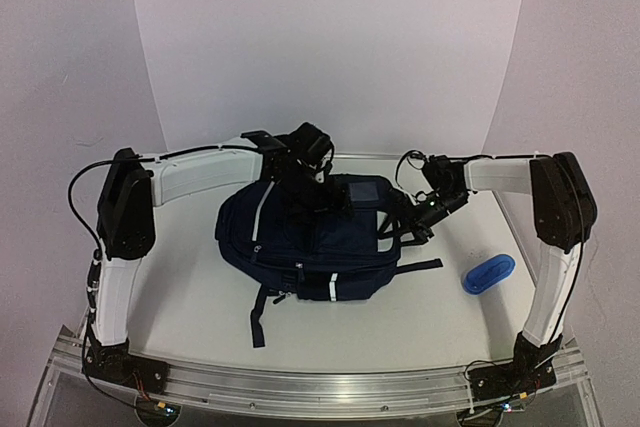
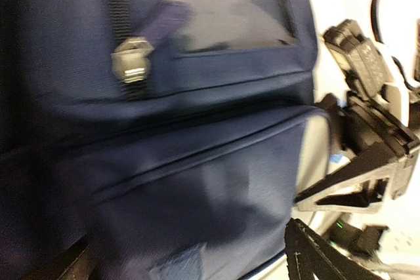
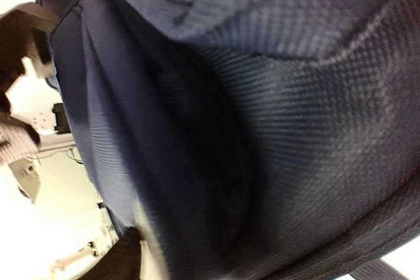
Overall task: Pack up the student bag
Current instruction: Place the personal item in the student bag.
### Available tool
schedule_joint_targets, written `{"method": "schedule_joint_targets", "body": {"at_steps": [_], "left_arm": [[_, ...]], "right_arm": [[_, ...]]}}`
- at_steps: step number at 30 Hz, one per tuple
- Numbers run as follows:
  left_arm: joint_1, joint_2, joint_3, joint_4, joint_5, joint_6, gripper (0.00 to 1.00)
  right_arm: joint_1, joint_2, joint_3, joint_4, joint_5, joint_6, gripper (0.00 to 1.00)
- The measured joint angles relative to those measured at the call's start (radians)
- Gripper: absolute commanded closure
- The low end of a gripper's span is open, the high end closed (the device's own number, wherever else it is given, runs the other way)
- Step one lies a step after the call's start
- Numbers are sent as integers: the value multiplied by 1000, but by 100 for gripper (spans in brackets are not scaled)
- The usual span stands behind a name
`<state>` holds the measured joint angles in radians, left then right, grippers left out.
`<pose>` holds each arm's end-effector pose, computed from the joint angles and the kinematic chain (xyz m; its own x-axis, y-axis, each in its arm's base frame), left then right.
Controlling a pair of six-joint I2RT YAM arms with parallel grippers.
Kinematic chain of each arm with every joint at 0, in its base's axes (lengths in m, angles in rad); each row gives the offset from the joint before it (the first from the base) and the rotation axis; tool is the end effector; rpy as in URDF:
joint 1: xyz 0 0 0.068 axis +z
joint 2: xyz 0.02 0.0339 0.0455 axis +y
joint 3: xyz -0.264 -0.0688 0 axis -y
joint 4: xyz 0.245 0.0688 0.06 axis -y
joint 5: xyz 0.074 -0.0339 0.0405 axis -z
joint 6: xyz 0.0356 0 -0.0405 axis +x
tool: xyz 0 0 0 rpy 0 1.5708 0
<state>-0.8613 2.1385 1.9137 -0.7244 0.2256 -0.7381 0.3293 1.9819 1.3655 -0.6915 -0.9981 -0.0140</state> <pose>0.3050 -0.3674 0.2516 -0.9464 0.0955 -0.3084 0.2534 0.8116 -0.5264 0.3540 0.1526 0.1727 -0.9083 -0.3184 -0.2712 -0.3947 0.4377 0.8078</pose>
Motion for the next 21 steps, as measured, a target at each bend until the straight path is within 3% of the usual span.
{"method": "schedule_joint_targets", "body": {"at_steps": [8,13,21], "left_arm": [[24,-271,-94,-159,-243,-104,11],[81,-428,-281,-181,-283,-184,19],[102,-409,-385,-163,-242,-207,37]], "right_arm": [[-56,-104,22,-24,93,-21,10],[-79,-181,92,-30,85,-25,27],[77,-162,171,10,9,69,54]]}}
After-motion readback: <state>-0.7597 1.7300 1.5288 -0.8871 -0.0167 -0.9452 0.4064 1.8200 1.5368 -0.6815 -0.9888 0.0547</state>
